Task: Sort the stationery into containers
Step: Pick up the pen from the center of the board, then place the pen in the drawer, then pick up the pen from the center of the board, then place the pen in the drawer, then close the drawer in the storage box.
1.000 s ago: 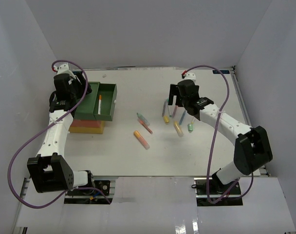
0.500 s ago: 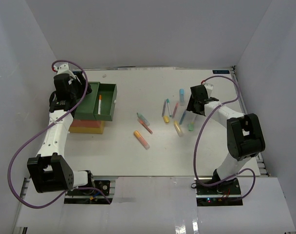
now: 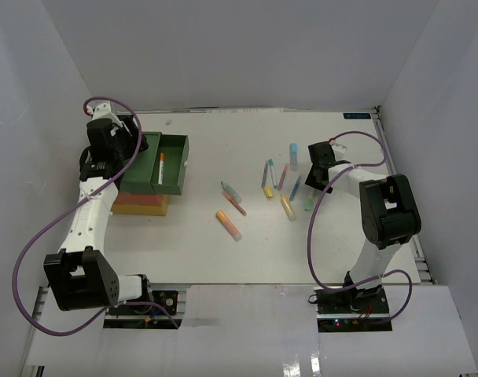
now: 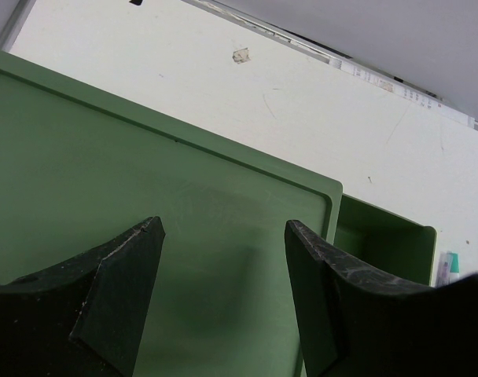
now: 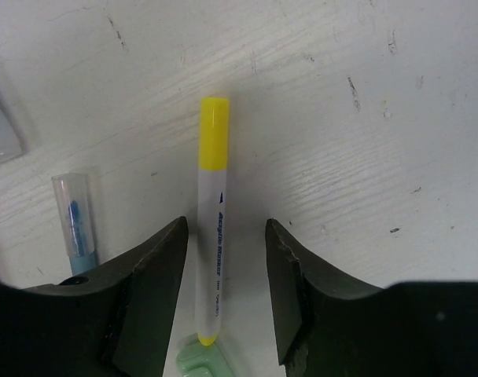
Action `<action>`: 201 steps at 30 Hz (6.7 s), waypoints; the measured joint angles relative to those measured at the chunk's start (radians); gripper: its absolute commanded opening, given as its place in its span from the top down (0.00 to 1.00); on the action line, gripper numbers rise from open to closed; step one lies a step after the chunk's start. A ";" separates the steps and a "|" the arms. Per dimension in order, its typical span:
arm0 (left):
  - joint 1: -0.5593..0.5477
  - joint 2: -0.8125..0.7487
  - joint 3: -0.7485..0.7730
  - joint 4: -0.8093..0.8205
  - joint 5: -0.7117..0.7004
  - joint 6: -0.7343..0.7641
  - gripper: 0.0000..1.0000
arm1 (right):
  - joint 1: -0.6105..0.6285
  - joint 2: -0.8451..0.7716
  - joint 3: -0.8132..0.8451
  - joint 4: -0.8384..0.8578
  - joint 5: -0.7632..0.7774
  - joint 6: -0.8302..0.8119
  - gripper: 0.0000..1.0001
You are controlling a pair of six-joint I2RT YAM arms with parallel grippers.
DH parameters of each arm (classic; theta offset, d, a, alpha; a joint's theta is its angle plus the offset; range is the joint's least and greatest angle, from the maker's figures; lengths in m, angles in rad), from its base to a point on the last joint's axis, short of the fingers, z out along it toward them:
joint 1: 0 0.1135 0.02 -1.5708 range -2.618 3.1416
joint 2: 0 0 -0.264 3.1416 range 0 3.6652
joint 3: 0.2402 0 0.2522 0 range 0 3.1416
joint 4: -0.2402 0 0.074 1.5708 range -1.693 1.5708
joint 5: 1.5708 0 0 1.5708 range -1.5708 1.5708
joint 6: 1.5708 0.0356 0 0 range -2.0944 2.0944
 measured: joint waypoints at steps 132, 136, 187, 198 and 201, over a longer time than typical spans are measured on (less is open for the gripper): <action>0.003 -0.009 -0.001 -0.010 0.014 -0.004 0.26 | 0.238 0.202 0.406 -0.059 -0.147 -0.341 0.92; 0.004 -0.010 -0.001 -0.010 0.017 -0.005 0.25 | 0.282 0.037 0.420 -0.064 -0.164 -0.308 0.92; 0.006 -0.028 -0.014 -0.011 0.027 -0.026 0.25 | 0.533 -0.096 0.382 0.342 -0.503 -0.523 0.12; 0.006 -0.081 0.053 -0.077 -0.026 0.026 0.20 | 0.517 0.103 0.417 0.331 -0.848 -0.797 0.02; 0.007 -0.071 0.149 -0.100 -0.095 0.061 0.13 | 0.513 0.127 0.459 0.331 -0.918 -0.830 0.04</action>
